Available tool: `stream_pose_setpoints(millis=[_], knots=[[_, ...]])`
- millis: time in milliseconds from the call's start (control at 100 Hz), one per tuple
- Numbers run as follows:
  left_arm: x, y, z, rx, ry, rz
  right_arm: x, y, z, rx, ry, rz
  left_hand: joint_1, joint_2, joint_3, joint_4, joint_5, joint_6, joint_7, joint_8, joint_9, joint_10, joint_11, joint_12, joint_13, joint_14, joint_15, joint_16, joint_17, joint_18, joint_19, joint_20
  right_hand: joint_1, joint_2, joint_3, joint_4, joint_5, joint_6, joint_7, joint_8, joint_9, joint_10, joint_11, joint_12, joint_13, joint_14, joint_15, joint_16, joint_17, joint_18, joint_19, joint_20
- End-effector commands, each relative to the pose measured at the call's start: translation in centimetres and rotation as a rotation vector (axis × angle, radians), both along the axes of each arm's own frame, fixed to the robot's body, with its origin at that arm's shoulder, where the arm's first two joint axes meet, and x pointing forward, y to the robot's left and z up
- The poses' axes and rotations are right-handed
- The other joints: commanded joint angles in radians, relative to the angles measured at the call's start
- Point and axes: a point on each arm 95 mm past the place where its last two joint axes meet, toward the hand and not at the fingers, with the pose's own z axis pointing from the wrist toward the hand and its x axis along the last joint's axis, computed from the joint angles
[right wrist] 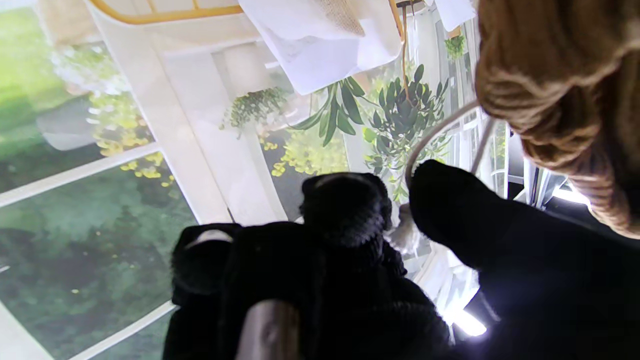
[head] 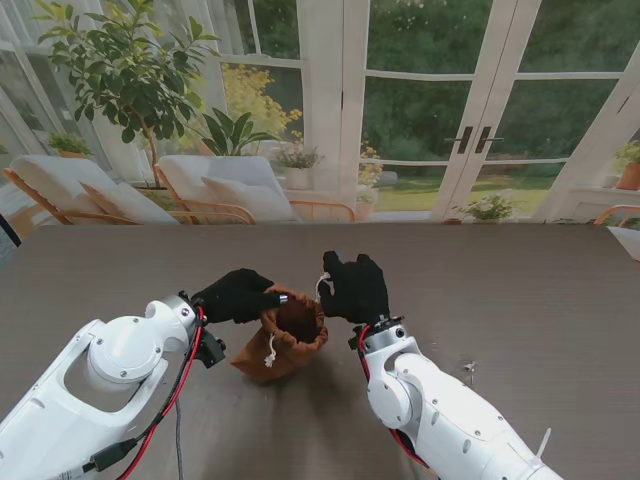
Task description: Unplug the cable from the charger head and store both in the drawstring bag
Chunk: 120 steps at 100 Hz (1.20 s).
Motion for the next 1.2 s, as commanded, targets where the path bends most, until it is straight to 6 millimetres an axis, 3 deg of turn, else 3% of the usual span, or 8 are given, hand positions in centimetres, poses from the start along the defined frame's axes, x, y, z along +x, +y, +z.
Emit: stream_pose_setpoints(millis=[0,150,440,560,780,960,1080,1190], knots=[[0.0,-0.2,-0.1,-0.007,0.011,-0.008,0.0,0.0,0.3,-0.001,-0.004,0.011,0.040,0.042,-0.011,-0.018,-0.001,0.017,0.004,-0.022,-0.019,0.023,-0.045,-0.047,-0.047,0.055,-0.070,-0.032,-0.067,-0.001,-0.043,0.021,-0.025,-0.044,0.107,0.029,0.109,0.123,0.124,0.055,0.050,0.038,0.084,0.020,0.003,-0.157,0.072,0.023,0.533,-0.060,0.154,0.036],[0.2,-0.2,-0.2,-0.016,0.002,0.009,-0.1,-0.1,0.8,0.003,-0.045,0.037,0.051,0.032,-0.018,-0.021,-0.005,0.015,-0.006,-0.060,-0.066,0.050,-0.192,-0.181,-0.123,0.108,-0.266,-0.087,-0.174,0.017,-0.157,0.004,-0.036,-0.110,0.170,0.027,0.151,0.107,0.126,0.065,0.049,0.037,0.120,0.025,0.003,-0.170,0.084,0.032,0.537,-0.081,0.175,0.042],[0.6,-0.2,-0.2,-0.030,-0.013,0.027,-0.2,-0.1,0.6,0.005,-0.043,0.070,0.051,0.023,-0.014,-0.023,-0.004,0.016,-0.024,-0.093,-0.076,0.063,-0.249,-0.244,-0.152,0.124,-0.339,-0.109,-0.215,0.023,-0.196,-0.008,-0.057,-0.166,0.226,0.046,0.200,0.029,0.112,0.077,0.048,0.030,0.145,0.034,0.003,-0.177,0.092,0.038,0.540,-0.102,0.186,0.042],[0.6,-0.2,-0.2,-0.031,-0.014,0.023,-0.4,0.2,0.3,-0.001,-0.026,0.066,0.053,0.023,-0.012,-0.024,-0.003,0.013,-0.021,-0.093,-0.072,0.062,-0.247,-0.248,-0.144,0.122,-0.340,-0.111,-0.206,0.024,-0.191,-0.007,-0.070,-0.114,0.170,0.084,0.170,-0.039,0.084,0.090,0.047,0.026,0.102,0.027,0.003,-0.161,0.073,0.026,0.534,-0.086,0.150,0.022],[0.4,0.0,-0.2,-0.023,-0.014,0.006,-0.6,0.6,-0.2,-0.016,0.020,0.007,0.051,0.032,-0.015,-0.022,0.003,0.008,-0.012,-0.084,-0.064,0.059,-0.232,-0.246,-0.130,0.116,-0.326,-0.106,-0.183,0.017,-0.169,-0.002,-0.016,0.001,-0.013,0.093,0.032,-0.153,0.003,0.050,0.044,0.047,-0.186,-0.050,0.002,-0.065,-0.100,-0.076,0.495,0.062,-0.051,-0.054],[0.4,0.0,-0.3,-0.021,-0.013,-0.005,-0.5,0.6,-0.7,0.002,0.074,-0.027,0.051,0.032,-0.015,-0.020,0.006,0.008,-0.012,-0.080,-0.058,0.057,-0.225,-0.243,-0.125,0.113,-0.319,-0.104,-0.173,0.014,-0.159,0.001,-0.020,0.052,-0.149,0.085,-0.123,-0.148,-0.068,-0.024,-0.036,0.065,-0.400,-0.030,-0.002,0.005,-0.267,-0.163,0.461,0.152,-0.192,-0.099],[0.4,0.0,-0.3,-0.021,-0.009,-0.013,-0.5,0.6,-0.8,-0.002,0.093,-0.035,0.049,0.033,-0.014,-0.019,0.008,0.007,-0.014,-0.077,-0.056,0.057,-0.223,-0.241,-0.121,0.113,-0.316,-0.104,-0.167,0.013,-0.153,0.003,-0.069,0.124,-0.172,0.154,-0.241,-0.132,-0.227,-0.083,-0.199,0.074,-0.416,-0.016,-0.003,0.038,-0.415,-0.235,0.427,0.188,-0.288,-0.131],[0.4,0.0,-0.3,-0.018,-0.005,-0.020,-0.5,0.7,-0.9,0.001,0.110,-0.039,0.049,0.033,-0.014,-0.019,0.008,0.006,-0.014,-0.075,-0.055,0.055,-0.223,-0.241,-0.120,0.112,-0.315,-0.105,-0.164,0.011,-0.150,0.004,-0.088,0.170,-0.197,0.227,-0.276,-0.129,-0.335,-0.004,-0.293,0.086,-0.379,-0.041,-0.005,0.059,-0.513,-0.279,0.354,0.194,-0.341,-0.110]])
